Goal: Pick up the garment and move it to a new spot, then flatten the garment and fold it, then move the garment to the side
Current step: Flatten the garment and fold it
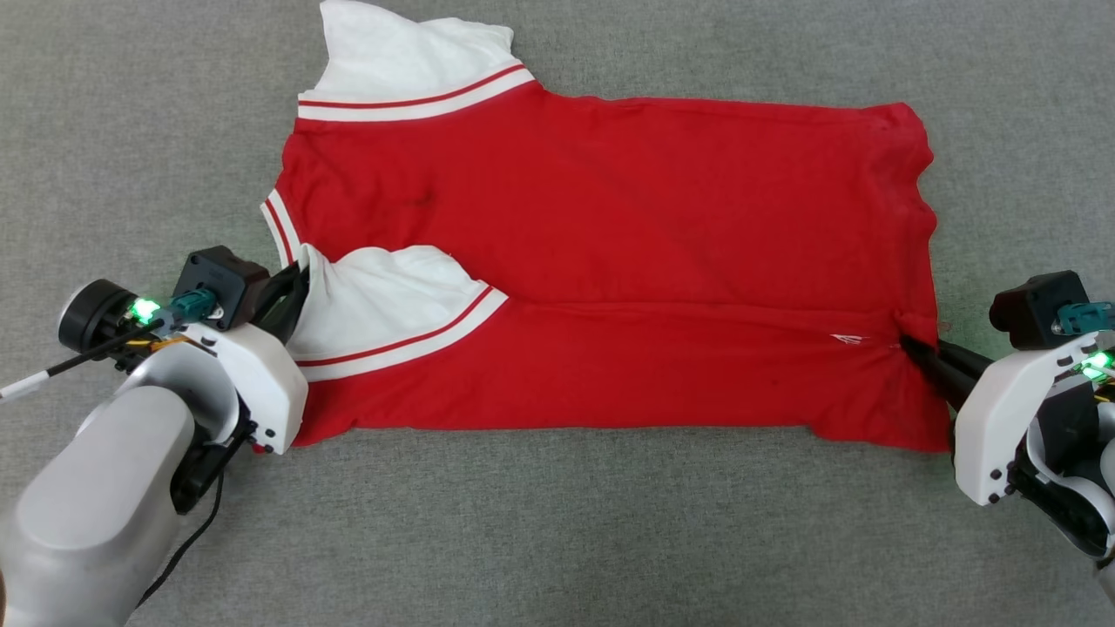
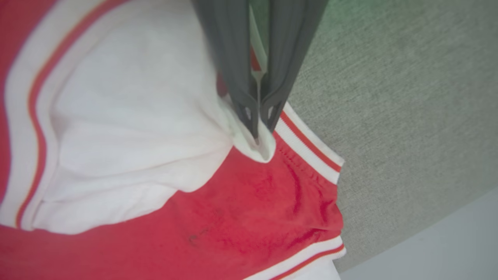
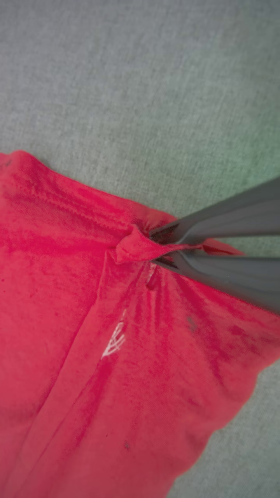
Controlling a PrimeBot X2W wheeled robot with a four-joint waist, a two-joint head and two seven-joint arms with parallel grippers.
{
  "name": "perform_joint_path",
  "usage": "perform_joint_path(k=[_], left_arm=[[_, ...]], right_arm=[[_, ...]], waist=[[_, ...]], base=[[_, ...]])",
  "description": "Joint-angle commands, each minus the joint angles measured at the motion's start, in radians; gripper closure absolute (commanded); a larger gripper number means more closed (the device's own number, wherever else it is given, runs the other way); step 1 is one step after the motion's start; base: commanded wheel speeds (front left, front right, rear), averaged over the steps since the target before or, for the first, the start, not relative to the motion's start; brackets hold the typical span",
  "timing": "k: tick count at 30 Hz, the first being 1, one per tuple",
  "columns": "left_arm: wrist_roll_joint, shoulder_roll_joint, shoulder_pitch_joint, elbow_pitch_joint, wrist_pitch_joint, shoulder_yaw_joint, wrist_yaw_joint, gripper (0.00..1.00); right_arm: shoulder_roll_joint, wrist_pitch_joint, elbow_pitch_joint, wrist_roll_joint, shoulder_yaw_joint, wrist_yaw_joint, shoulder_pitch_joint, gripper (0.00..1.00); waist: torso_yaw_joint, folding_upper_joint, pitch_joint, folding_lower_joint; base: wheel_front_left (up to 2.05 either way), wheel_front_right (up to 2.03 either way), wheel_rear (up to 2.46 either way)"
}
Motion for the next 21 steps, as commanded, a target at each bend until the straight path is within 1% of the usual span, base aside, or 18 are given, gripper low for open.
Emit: perform_joint_path(k=[1,3,4,5,6,7,11,14,17,21], left_arm=[[0.003,-0.009,-0.001,0.018,0.003,-0.012,-0.005,1.0],[-0.001,-0.023,-0.005,0.051,-0.003,-0.022,-0.011,1.0],[-0.006,-0.028,-0.008,0.066,-0.003,-0.026,-0.016,1.0],[-0.008,-0.03,-0.012,0.081,-0.006,-0.029,-0.017,0.91],[-0.012,-0.034,-0.017,0.092,-0.011,-0.028,-0.02,0.53],[-0.01,-0.036,-0.025,0.094,-0.022,-0.027,-0.021,0.0],[-0.008,-0.023,-0.061,0.093,-0.042,-0.01,-0.013,0.0],[-0.026,-0.012,-0.072,0.075,-0.002,-0.01,-0.018,0.0],[-0.05,0.005,-0.094,0.041,0.062,-0.005,-0.023,0.0],[-0.103,0.037,-0.123,-0.012,0.213,-0.012,-0.028,0.0]], right_arm=[[0.001,0.004,0.028,-0.001,0.014,-0.002,0.001,1.0],[0.002,-0.004,0.05,0.008,0.026,-0.002,-0.013,1.0],[0.003,-0.01,0.057,0.012,0.028,-0.002,-0.017,0.89],[-0.001,-0.02,0.061,0.013,0.024,-0.002,-0.021,0.64],[-0.008,-0.035,0.06,0.005,0.022,-0.002,-0.025,0.0],[-0.013,-0.046,0.058,0.004,0.017,-0.002,-0.025,0.0],[-0.03,-0.076,0.024,0.015,0.003,-0.002,0.002,0.0],[-0.043,-0.081,-0.006,0.018,-0.016,-0.002,0.024,0.0],[-0.05,-0.074,-0.037,0.012,-0.033,-0.002,0.047,0.0],[-0.05,-0.053,-0.077,0.002,-0.051,-0.002,0.071,0.0]], waist=[[0.002,-0.0001,-0.003,-0.0002],[0.004,-0.0001,-0.012,-0.0002],[0.005,-0.0001,-0.018,-0.0002],[0.007,-0.0001,-0.025,-0.0002],[0.01,-0.0001,-0.034,-0.0002],[0.013,-0.0001,-0.044,-0.0002],[0.026,-0.0001,-0.087,-0.0002],[0.036,-0.0001,-0.12,-0.0002],[0.043,-0.0001,-0.145,-0.0002],[0.05,-0.0001,-0.165,-0.0002]], base=[[0.0,0.0,0.0],[0.0,0.0,0.0],[0.0,0.0,0.0],[0.0,0.0,0.0],[0.0,0.0,0.0],[0.0,0.0,0.0],[0.0,0.0,0.0],[0.0,0.0,0.0],[0.0,0.0,0.0],[0.0,0.0,0.0]])
